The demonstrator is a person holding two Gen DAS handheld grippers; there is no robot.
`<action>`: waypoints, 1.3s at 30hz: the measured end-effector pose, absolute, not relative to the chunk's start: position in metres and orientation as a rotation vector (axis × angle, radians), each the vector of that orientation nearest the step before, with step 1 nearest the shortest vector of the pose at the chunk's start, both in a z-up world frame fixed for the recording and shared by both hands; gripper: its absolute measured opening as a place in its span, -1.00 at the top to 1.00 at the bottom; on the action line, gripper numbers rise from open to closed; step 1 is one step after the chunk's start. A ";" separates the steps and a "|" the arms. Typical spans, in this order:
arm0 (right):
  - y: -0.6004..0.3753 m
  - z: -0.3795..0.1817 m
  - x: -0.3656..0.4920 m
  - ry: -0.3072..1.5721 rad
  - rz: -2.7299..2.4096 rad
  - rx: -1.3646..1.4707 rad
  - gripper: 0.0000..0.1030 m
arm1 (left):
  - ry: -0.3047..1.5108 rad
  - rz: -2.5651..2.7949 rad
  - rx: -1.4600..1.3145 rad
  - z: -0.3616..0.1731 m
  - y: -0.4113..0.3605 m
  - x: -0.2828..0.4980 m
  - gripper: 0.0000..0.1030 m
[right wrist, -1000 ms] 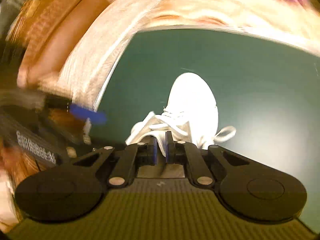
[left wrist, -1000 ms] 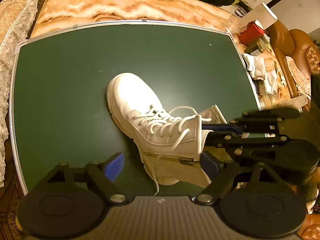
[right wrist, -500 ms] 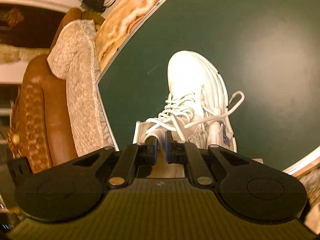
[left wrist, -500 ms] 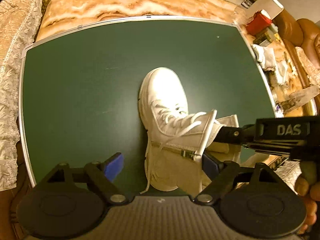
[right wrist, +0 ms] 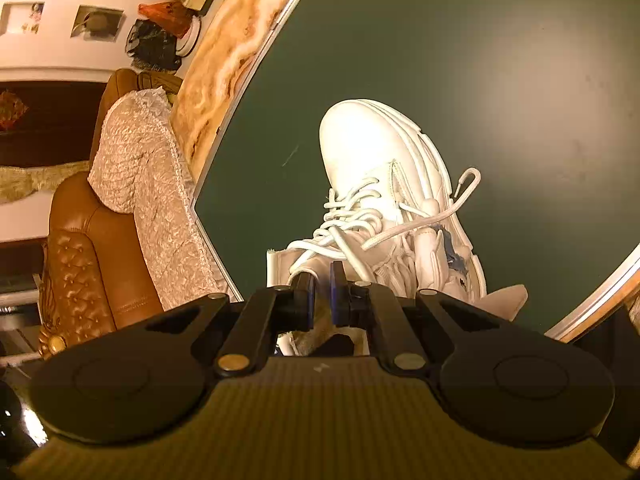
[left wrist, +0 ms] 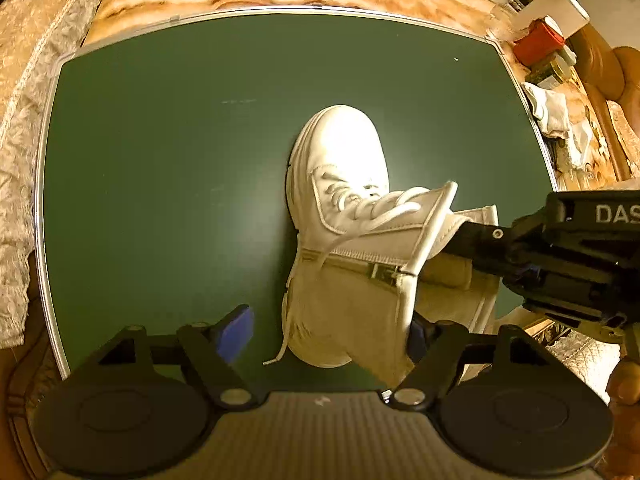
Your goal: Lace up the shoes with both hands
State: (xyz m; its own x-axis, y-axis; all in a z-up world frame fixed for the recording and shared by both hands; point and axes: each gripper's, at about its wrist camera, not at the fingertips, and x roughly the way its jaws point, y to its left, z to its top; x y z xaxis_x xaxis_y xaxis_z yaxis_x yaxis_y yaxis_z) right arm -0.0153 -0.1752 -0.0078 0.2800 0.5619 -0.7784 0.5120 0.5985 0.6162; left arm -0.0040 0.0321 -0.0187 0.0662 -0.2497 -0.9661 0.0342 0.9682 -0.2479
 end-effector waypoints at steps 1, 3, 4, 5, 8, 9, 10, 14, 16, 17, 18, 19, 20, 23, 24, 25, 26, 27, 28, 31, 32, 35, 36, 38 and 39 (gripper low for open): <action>-0.175 -0.007 -0.016 1.356 0.031 1.025 0.80 | 1.491 -0.213 -0.180 -0.019 0.032 -0.004 -0.56; -0.176 -0.009 -0.015 1.360 -0.003 1.072 0.80 | 1.492 -0.207 -0.186 -0.021 0.032 -0.005 -0.55; -0.175 -0.010 -0.015 1.362 -0.017 1.096 0.80 | 1.493 -0.204 -0.185 -0.022 0.032 -0.005 -0.54; -0.175 -0.012 -0.014 1.364 -0.031 1.119 0.80 | 1.495 -0.202 -0.185 -0.024 0.032 -0.005 -0.54; -0.167 -0.014 -0.013 1.369 -0.027 1.109 0.80 | 1.505 -0.191 -0.194 -0.030 0.032 -0.006 -0.53; -0.165 -0.013 -0.011 1.373 -0.018 1.082 0.80 | 1.509 -0.187 -0.197 -0.032 0.032 -0.006 -0.53; -0.162 -0.010 -0.007 1.379 -0.002 1.029 0.79 | 1.511 -0.186 -0.202 -0.034 0.033 -0.005 -0.53; -0.156 0.001 0.008 1.425 0.109 0.843 0.69 | 1.514 -0.171 -0.224 -0.038 0.038 -0.003 -0.53; -0.157 0.008 0.011 1.426 0.163 0.776 0.62 | 1.518 -0.172 -0.236 -0.040 0.041 -0.003 -0.53; -0.157 0.012 0.011 1.417 0.189 0.742 0.60 | 1.519 -0.174 -0.237 -0.040 0.041 -0.003 -0.53; -0.157 0.016 0.011 1.407 0.217 0.710 0.57 | 1.521 -0.177 -0.236 -0.040 0.041 -0.003 -0.53; -0.156 0.021 0.011 1.392 0.241 0.675 0.53 | 1.522 -0.179 -0.235 -0.040 0.041 -0.003 -0.53; -0.154 0.027 0.011 1.373 0.267 0.629 0.51 | 1.524 -0.182 -0.237 -0.040 0.040 -0.003 -0.53; -0.135 0.043 0.008 1.305 0.371 0.380 0.50 | 1.527 -0.186 -0.247 -0.042 0.040 -0.001 -0.53; -0.127 0.047 0.007 1.283 0.413 0.299 0.50 | 1.528 -0.186 -0.253 -0.042 0.041 -0.001 -0.53; -0.117 0.049 0.004 1.265 0.455 0.212 0.50 | 1.528 -0.186 -0.257 -0.042 0.042 -0.001 -0.54; -0.107 0.051 0.002 1.246 0.495 0.119 0.50 | 1.528 -0.185 -0.260 -0.043 0.043 0.000 -0.54; -0.095 0.053 -0.001 1.221 0.538 0.019 0.50 | 1.529 -0.184 -0.262 -0.043 0.044 0.000 -0.54; -0.084 0.055 -0.005 1.185 0.566 -0.078 0.50 | 1.530 -0.184 -0.261 -0.044 0.044 0.000 -0.54; -0.056 0.058 -0.018 1.050 0.644 -0.348 0.51 | 1.538 -0.171 -0.245 -0.047 0.044 0.000 -0.57; -0.050 0.057 -0.020 1.023 0.671 -0.411 0.52 | 1.542 -0.163 -0.240 -0.050 0.046 0.001 -0.56; -0.045 0.056 -0.019 1.022 0.742 -0.514 0.52 | 1.552 -0.166 -0.287 -0.054 0.054 0.000 -0.57; -0.044 0.055 -0.020 1.030 0.764 -0.549 0.52 | 1.557 -0.166 -0.289 -0.054 0.055 0.000 -0.60; -0.045 0.054 -0.023 1.021 0.806 -0.630 0.52 | 1.560 -0.171 -0.286 -0.054 0.055 0.000 -0.60; -0.044 0.052 -0.026 1.010 0.820 -0.668 0.52 | 1.563 -0.179 -0.287 -0.055 0.054 0.000 -0.60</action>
